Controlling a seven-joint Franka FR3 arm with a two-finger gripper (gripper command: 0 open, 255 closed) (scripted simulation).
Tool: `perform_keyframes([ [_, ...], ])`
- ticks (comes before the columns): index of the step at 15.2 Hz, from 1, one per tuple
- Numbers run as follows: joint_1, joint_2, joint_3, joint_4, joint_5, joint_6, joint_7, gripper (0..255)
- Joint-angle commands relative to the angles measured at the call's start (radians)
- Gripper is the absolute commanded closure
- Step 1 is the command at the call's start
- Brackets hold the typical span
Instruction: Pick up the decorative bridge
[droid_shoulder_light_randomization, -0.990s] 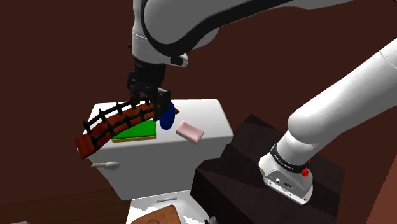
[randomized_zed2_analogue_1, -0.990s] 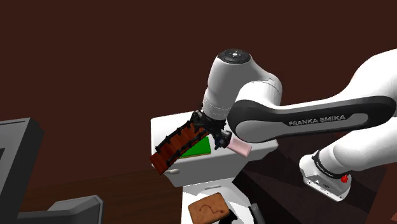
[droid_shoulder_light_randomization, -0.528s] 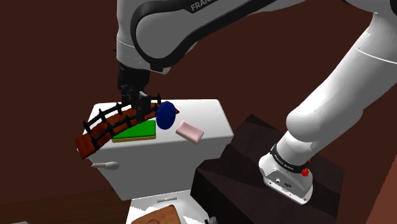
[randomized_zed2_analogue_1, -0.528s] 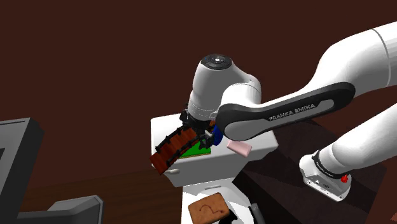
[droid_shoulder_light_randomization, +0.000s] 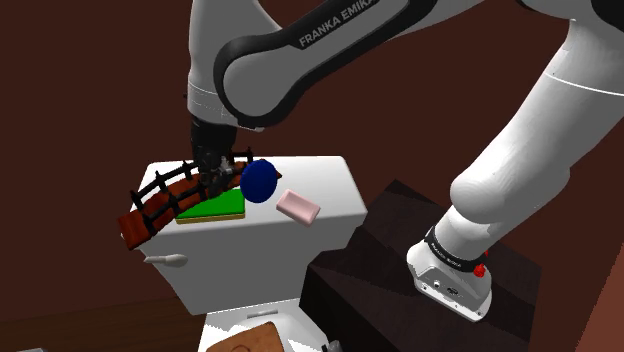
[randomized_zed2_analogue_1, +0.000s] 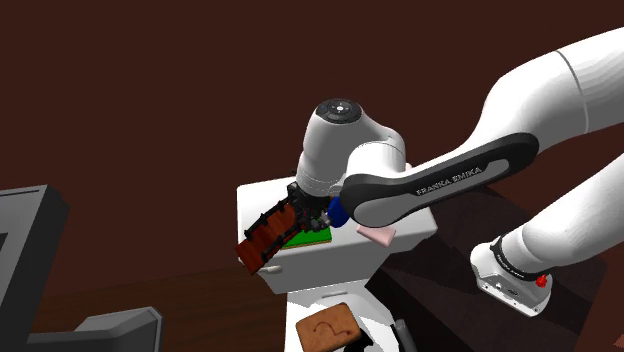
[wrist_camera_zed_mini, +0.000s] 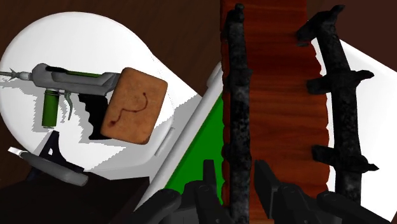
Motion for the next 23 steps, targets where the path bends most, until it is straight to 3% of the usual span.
perform_keyframes([
  [1, 0.0, 0.001, 0.0, -0.001, -0.001, 0.002, 0.001, 255],
  [8, 0.001, 0.004, -0.001, 0.0, -0.004, 0.002, 0.002, 255],
  [23, -0.026, -0.154, -0.013, 0.118, 0.144, -0.215, -0.079, 255],
])
